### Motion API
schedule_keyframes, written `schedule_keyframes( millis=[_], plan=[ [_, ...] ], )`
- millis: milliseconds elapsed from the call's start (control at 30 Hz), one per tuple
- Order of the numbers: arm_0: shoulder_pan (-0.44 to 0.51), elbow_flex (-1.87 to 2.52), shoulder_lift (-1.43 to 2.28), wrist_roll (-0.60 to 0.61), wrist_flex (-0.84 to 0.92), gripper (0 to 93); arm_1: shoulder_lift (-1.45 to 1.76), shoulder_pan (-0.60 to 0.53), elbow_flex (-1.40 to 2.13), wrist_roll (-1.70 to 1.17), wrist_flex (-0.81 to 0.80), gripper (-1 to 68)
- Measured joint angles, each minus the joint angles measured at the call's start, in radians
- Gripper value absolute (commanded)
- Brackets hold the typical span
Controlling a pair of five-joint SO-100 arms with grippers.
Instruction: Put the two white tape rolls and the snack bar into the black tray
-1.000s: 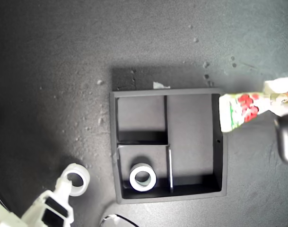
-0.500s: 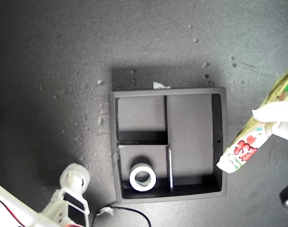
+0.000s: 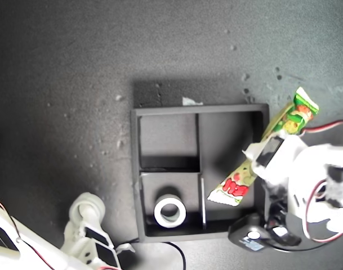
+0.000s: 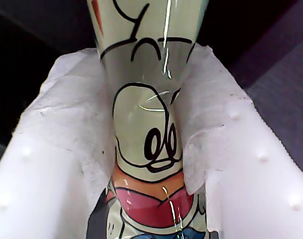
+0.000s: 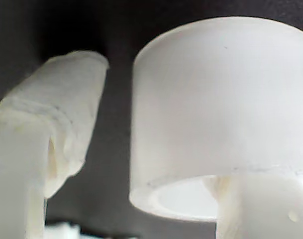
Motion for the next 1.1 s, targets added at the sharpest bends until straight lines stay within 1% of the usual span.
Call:
schedule_keyframes(
  millis=[100,267,367,433,500,533,567,600,700,833,900,933,1000,1033,1100],
  plan=[
    [-0.017,-0.051,-0.017,0.003,0.009,0.2,-0.002,-0.002,0.031,0.000,-0.032,-0.4],
    [-0.063,0.091,0.121,0.009,0.011,0.1,-0.025,-0.044,0.089,0.000,-0.100,-0.4],
    [-0.083,0.267,0.299,0.029,0.011,0.1,-0.037,-0.080,0.091,0.000,-0.104,-0.2],
    [-0.117,0.373,0.457,0.061,0.011,0.1,-0.038,-0.098,0.107,0.000,-0.107,2.0],
    [-0.166,0.443,0.607,0.127,0.011,0.1,-0.038,-0.106,0.124,0.000,-0.110,6.4],
    [-0.196,0.457,0.670,0.166,0.011,0.1,-0.038,-0.106,0.127,0.000,-0.109,15.1],
    [-0.229,0.457,0.726,0.210,0.011,0.1,-0.040,-0.106,0.127,0.000,-0.106,25.7],
    [-0.267,0.457,0.773,0.261,0.011,0.1,-0.040,-0.103,0.127,0.000,-0.103,29.6],
    [-0.388,0.397,0.839,0.428,0.011,0.1,-0.040,-0.077,0.107,0.000,-0.078,37.6],
    [-0.520,0.173,0.761,0.647,0.011,0.1,-0.043,-0.041,0.005,0.000,-0.009,42.4],
    [-0.575,0.006,0.650,0.742,0.011,0.1,-0.043,-0.034,-0.075,0.000,0.041,45.6],
    [-0.600,-0.084,0.581,0.781,0.011,0.1,-0.043,-0.031,-0.121,0.000,0.077,45.7],
    [-0.629,-0.261,0.430,0.834,0.011,0.1,-0.043,-0.005,-0.216,0.023,0.158,44.8],
    [-0.635,-0.324,0.368,0.847,0.011,0.1,-0.043,0.014,-0.262,0.057,0.199,42.9],
    [-0.640,-0.414,0.264,0.859,0.011,0.1,-0.032,0.064,-0.310,0.135,0.233,38.5]
  ],
)
